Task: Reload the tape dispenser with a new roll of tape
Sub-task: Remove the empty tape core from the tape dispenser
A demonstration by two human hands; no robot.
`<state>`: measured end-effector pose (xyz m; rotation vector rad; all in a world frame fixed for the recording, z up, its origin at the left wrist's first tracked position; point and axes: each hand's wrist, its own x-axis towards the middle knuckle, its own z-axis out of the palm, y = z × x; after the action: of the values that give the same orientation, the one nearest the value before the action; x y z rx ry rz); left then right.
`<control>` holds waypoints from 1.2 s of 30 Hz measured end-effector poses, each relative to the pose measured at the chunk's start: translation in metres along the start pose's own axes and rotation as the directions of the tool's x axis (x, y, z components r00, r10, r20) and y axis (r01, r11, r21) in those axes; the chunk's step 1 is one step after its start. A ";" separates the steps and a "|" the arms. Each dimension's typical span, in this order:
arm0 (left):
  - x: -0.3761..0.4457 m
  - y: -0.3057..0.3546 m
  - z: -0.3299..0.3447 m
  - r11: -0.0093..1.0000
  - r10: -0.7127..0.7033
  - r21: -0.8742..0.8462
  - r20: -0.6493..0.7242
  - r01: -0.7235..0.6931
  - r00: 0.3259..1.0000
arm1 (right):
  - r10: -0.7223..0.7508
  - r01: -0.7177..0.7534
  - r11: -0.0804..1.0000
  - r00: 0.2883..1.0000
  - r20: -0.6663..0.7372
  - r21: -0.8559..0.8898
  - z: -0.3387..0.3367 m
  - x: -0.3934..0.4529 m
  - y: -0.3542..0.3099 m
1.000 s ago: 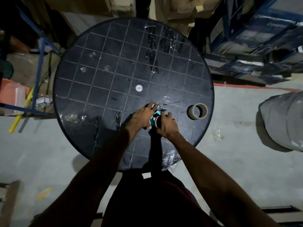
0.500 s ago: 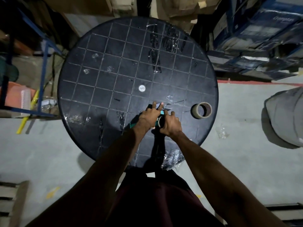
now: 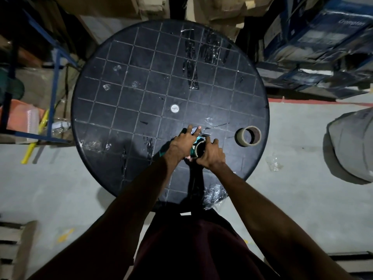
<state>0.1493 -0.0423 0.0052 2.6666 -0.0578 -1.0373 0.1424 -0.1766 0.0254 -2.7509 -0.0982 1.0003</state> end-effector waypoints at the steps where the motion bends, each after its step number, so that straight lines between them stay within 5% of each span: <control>1: 0.000 0.000 0.000 1.000 0.007 0.004 -0.001 -0.007 1.000 | 0.008 -0.008 1.000 1.000 -0.009 0.011 0.002 0.000 -0.001; 18: -0.002 0.002 0.003 0.998 0.000 0.066 -0.031 0.002 1.000 | -0.179 0.184 0.969 0.983 0.046 -0.166 -0.003 0.008 0.009; 23: 0.000 0.004 0.003 0.996 -0.011 0.089 -0.034 0.013 0.999 | -0.126 0.127 0.991 0.992 0.017 -0.038 -0.001 0.002 0.009; 36: -0.001 0.004 0.006 0.995 -0.006 0.096 -0.065 0.012 0.998 | -0.163 0.155 0.976 0.986 -0.037 -0.152 0.000 0.010 0.008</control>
<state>0.1452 -0.0475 0.0030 2.7877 -0.0847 -0.9741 0.1498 -0.1827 0.0171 -2.8438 -0.3942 0.9166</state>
